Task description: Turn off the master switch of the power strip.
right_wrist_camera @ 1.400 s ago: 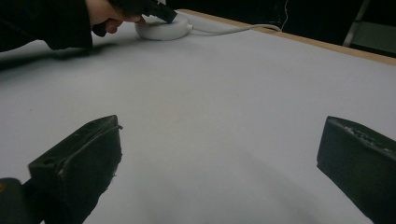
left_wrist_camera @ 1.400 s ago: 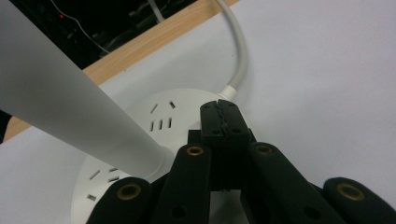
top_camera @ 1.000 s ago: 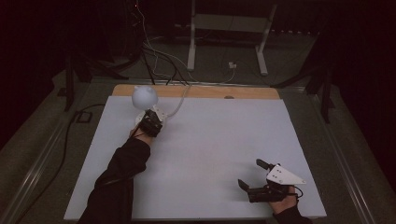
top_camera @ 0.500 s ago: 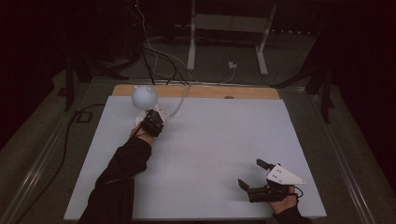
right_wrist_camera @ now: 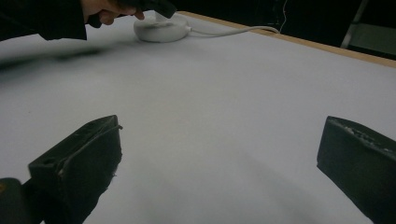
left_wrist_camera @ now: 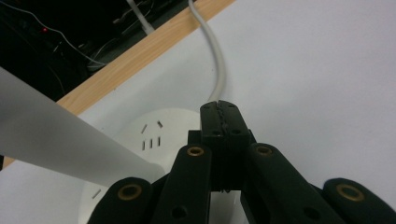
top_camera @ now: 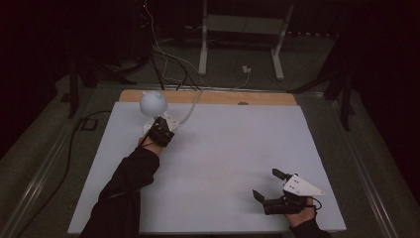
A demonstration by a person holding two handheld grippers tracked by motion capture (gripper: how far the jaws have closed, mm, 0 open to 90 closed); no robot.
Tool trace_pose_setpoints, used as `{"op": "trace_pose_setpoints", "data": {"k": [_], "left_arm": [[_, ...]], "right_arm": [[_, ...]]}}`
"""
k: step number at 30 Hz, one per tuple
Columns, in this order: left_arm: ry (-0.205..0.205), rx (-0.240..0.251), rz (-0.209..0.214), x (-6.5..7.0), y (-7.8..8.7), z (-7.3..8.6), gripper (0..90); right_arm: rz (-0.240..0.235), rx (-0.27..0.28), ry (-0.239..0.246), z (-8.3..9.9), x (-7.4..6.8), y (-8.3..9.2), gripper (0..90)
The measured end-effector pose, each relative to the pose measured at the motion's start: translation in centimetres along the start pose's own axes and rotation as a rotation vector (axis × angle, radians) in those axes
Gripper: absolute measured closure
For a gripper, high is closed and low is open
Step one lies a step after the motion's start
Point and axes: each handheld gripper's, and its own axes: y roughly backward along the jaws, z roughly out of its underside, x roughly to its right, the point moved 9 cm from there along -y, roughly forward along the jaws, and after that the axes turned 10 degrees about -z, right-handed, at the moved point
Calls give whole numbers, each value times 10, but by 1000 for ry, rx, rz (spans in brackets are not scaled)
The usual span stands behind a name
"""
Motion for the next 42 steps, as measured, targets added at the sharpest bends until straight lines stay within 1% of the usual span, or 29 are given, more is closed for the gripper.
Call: {"op": "trace_pose_setpoints", "data": {"k": [2, 3, 5, 7, 9, 11, 12, 13, 14, 15, 17, 20, 21, 23, 25, 27, 28, 29, 30, 32, 34, 36, 37, 39, 40, 42], "left_arm": [[10, 0, 1, -1, 1, -1, 900], [24, 0, 9, -1, 2, -2, 900], [37, -9, 13, -3, 3, -2, 900], [39, -14, 15, -3, 4, -2, 900], [59, -17, 22, -3, 4, -2, 900], [63, -20, 23, -3, 5, -2, 900], [68, -20, 31, -3, 6, -3, 884], [74, -24, 39, -2, 6, -3, 829], [74, -28, 44, -2, 7, -3, 825], [76, -27, 42, -1, 8, -4, 770], [87, -37, 59, 0, 9, -4, 664], [107, -49, 80, 1, 11, -6, 604], [108, -55, 86, 1, 11, -6, 587], [119, -60, 91, 1, 13, -7, 483], [121, -68, 95, 2, 14, -7, 417], [131, -82, 108, 3, 15, -7, 346], [128, -90, 130, 5, 16, -7, 316], [124, -96, 151, 7, 17, -8, 260], [123, -99, 164, 9, 18, -8, 228], [121, -88, 197, 13, 22, -10, 161], [129, -88, 236, 16, 26, -12, 102], [127, -107, 258, 18, 28, -13, 39], [124, -111, 267, 19, 29, -13, 16], [118, -110, 261, 19, 30, -15, 4], [123, -110, 273, 20, 32, -16, 4], [120, -105, 280, 21, 35, -18, 4]], "right_arm": [[1, 3, -1, 0, 0, 0, 0], [1, 3, -2, 0, 0, 0, 0], [1, 2, -2, 0, 0, 0, 0], [0, -1, -2, 0, 0, 0, 0], [-1, -2, 0, 0, 0, -1, 0], [-1, -1, -1, 0, 0, 0, 0], [-1, -1, -2, 0, 0, 0, 0], [0, -1, -3, 0, 0, 0, 0], [0, -1, -3, 0, 0, 0, 0], [0, -1, -2, 0, 0, 0, 0], [-1, 0, -2, 0, 0, 0, 0], [-1, -2, -5, 0, 0, -1, 0], [-1, -1, -6, 0, 0, -1, 0], [-1, -2, -4, 0, 0, -1, 0], [-1, -1, -5, 0, 0, -1, 0], [-1, 1, -7, 0, 0, -1, 0], [-1, 0, -7, 0, 1, -1, 0], [-1, 0, -8, 0, 1, -1, 0], [-1, 0, -7, 0, 0, -1, 0], [-1, -1, -5, 0, 0, -1, 0], [0, 0, -6, 0, 0, -1, 0], [0, 1, -7, 0, 1, -1, 0], [0, 1, -7, 0, 1, -1, 0], [-1, 0, -7, 0, 0, -1, 0], [-1, -1, -6, 0, 0, -1, 0], [-2, 1, -7, 0, 0, -1, 0]]}}
